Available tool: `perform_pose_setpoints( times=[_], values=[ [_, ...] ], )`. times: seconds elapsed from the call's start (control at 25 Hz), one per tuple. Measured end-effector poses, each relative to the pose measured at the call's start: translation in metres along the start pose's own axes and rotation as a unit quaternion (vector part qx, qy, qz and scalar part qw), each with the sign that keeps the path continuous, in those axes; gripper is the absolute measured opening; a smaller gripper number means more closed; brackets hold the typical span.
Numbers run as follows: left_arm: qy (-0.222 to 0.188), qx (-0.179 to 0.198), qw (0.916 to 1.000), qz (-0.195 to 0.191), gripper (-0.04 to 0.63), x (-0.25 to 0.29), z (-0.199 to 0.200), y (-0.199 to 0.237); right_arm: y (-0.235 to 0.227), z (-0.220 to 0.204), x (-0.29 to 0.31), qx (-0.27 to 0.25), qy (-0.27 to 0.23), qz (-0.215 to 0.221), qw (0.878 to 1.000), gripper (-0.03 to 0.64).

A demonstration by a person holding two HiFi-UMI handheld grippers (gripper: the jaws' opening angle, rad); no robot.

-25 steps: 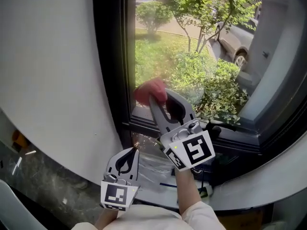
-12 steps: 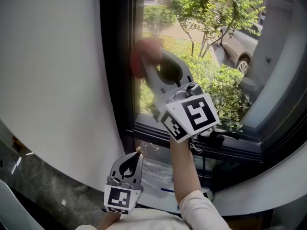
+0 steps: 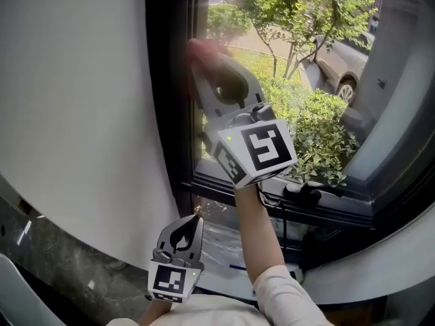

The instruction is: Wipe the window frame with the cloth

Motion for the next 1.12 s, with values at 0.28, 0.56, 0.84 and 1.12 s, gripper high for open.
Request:
perform_pose_setpoints(
  times=[0.28, 0.56, 0.84, 1.12],
  values=[
    [0.004, -0.005, 1.0000, -0.004, 0.008, 0.000, -0.001, -0.001, 0.005, 0.001, 0.003, -0.016, -0.003, -0.016, 1.000, 0.099],
    [0.005, -0.010, 0.9999, 0.004, 0.008, -0.002, -0.003, 0.005, 0.007, -0.002, 0.002, -0.016, -0.004, -0.019, 1.000, 0.098],
    [0.008, -0.011, 0.9999, 0.007, 0.008, -0.003, -0.004, 0.007, 0.010, -0.008, -0.003, -0.007, -0.003, -0.021, 1.000, 0.095],
    [0.003, -0.009, 0.9999, -0.009, 0.008, -0.005, -0.005, 0.005, 0.012, -0.017, -0.010, 0.005, 0.007, -0.022, 1.000, 0.094]
  ],
)
Point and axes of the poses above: the fingertips, and each gripper's own axes: x forward along the fingers, y to its left, z out of its top, the point moved 8 cm from there along -x, backward along the fingers, and after that the axes turned 1 degree about -z, right-handed, at the moved point
